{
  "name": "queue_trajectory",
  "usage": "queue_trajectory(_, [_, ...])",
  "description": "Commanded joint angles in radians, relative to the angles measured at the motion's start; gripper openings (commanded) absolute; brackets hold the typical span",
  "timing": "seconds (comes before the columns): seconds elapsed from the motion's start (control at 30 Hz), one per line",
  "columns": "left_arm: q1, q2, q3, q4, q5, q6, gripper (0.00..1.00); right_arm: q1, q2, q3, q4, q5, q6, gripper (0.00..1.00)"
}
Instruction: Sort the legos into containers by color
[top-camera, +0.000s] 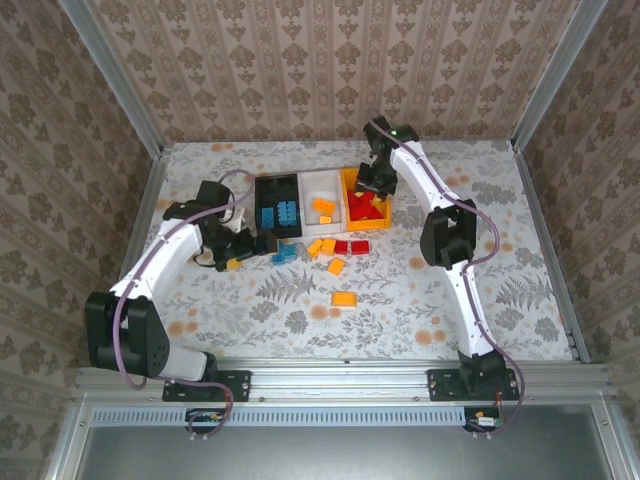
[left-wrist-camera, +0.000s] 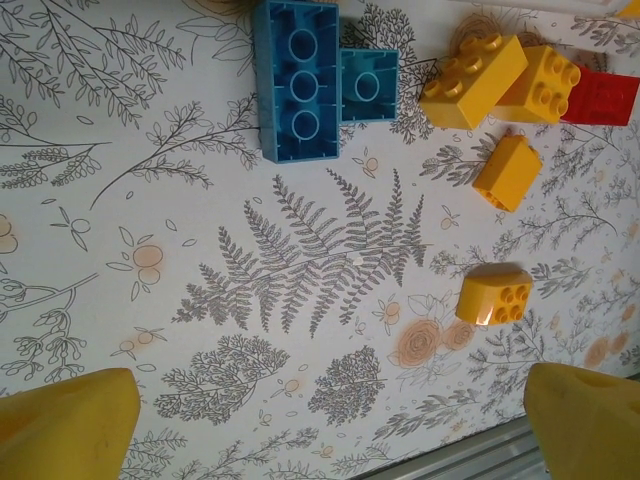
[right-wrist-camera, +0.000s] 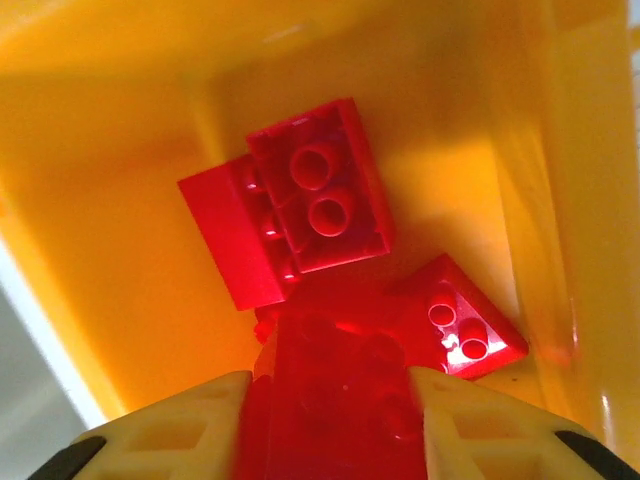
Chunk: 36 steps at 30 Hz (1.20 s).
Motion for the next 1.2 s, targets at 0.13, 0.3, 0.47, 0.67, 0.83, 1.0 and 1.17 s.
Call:
queue_trajectory(0.13, [-0.006, 0.058, 0.023, -0.021, -0.030, 0.027, 1.00, -0.002, -0.095, -0.005, -0.017, -0.022, -0.009, 0.52])
queue_trajectory(0.3, [-0.012, 0.124, 0.066, 0.004, -0.048, 0.034, 1.00, -0.002, -0.186, -0.045, -0.038, -0.001, -0.030, 0.53])
queue_trajectory(0.47, [-0.021, 0.225, 0.129, 0.043, -0.058, 0.035, 0.99, 0.000, -0.345, -0.239, 0.020, 0.002, -0.031, 0.54])
queue_trajectory(0.67, [-0.038, 0.339, 0.193, 0.075, -0.059, 0.033, 0.84, 0.004, -0.542, -0.530, 0.106, -0.008, -0.016, 0.54])
queue_trajectory(0.83, [-0.045, 0.393, 0.207, 0.107, -0.066, 0.015, 0.80, 0.007, -0.655, -0.732, 0.153, -0.012, -0.006, 0.53])
queue_trajectory(1.0, [-0.052, 0.434, 0.220, 0.128, -0.066, 0.002, 0.77, 0.008, -0.718, -0.844, 0.185, -0.006, 0.011, 0.53])
queue_trajectory(1.17, [-0.056, 0.471, 0.229, 0.126, -0.072, 0.002, 0.73, 0.007, -0.742, -0.882, 0.194, -0.007, 0.016, 0.54])
